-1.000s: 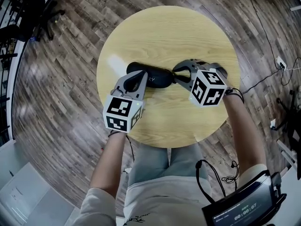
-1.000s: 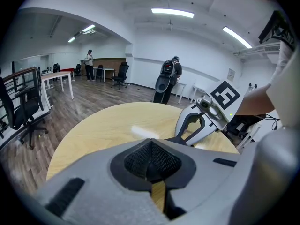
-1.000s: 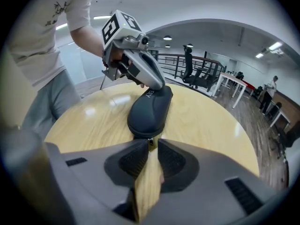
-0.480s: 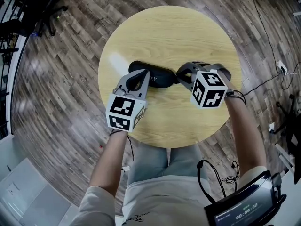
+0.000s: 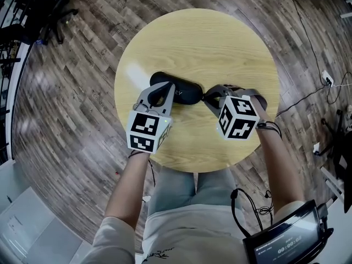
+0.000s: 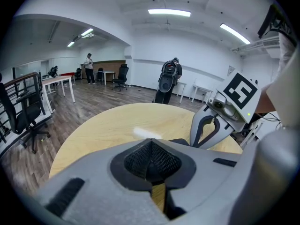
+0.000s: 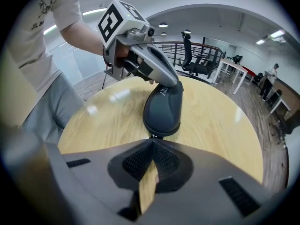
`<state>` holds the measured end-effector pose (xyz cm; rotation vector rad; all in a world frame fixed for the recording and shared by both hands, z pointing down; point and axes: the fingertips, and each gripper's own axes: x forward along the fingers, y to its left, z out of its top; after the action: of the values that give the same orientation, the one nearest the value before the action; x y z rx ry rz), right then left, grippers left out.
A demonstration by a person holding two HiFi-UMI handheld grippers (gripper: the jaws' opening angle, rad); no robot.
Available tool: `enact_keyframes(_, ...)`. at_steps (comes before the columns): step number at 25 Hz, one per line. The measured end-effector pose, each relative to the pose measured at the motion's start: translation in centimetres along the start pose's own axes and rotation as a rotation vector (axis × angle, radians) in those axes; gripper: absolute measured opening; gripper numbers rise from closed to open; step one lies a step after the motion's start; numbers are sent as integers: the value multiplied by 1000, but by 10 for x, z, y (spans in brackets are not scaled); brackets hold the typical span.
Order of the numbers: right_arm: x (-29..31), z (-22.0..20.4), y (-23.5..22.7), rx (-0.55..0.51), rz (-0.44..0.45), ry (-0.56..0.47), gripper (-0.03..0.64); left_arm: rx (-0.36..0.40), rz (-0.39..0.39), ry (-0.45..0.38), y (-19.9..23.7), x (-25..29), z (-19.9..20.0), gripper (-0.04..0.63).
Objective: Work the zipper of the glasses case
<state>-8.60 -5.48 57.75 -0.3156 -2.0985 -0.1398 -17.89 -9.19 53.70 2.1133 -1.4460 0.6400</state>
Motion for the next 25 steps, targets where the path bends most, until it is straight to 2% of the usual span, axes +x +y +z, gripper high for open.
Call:
enact_keyframes(3, 1, 6, 5, 89, -60, -10, 0, -2, -3, -6, 1, 1, 3, 5)
enact_keyframes(6, 5, 9, 9, 183, -168, 15, 0, -7, -2, -14, 1, 3, 2, 5)
enact_keyframes(10, 11, 17, 17, 449, -277, -38, 0, 0, 7, -21, -1, 3, 2, 5)
enact_keyframes(12, 15, 21, 20, 519, -304, -51, 0, -9, 7, -24, -2, 3, 0, 5)
enact_keyframes(16, 19, 24, 22, 512, -328, -55, 0, -15, 4, -32, -1, 2, -2, 5)
enact_keyframes(19, 13, 16, 21, 488, -331, -52, 0, -23, -44, -37, -7, -1, -2, 6)
enact_keyframes(22, 0, 1, 10, 427, -352, -25, 0, -56, -97, -44, -18, -10, 0, 5)
enact_keyframes(25, -16, -21, -12, 329, -391, 3, 0, -22, -136, -52, -35, -14, 8, 6)
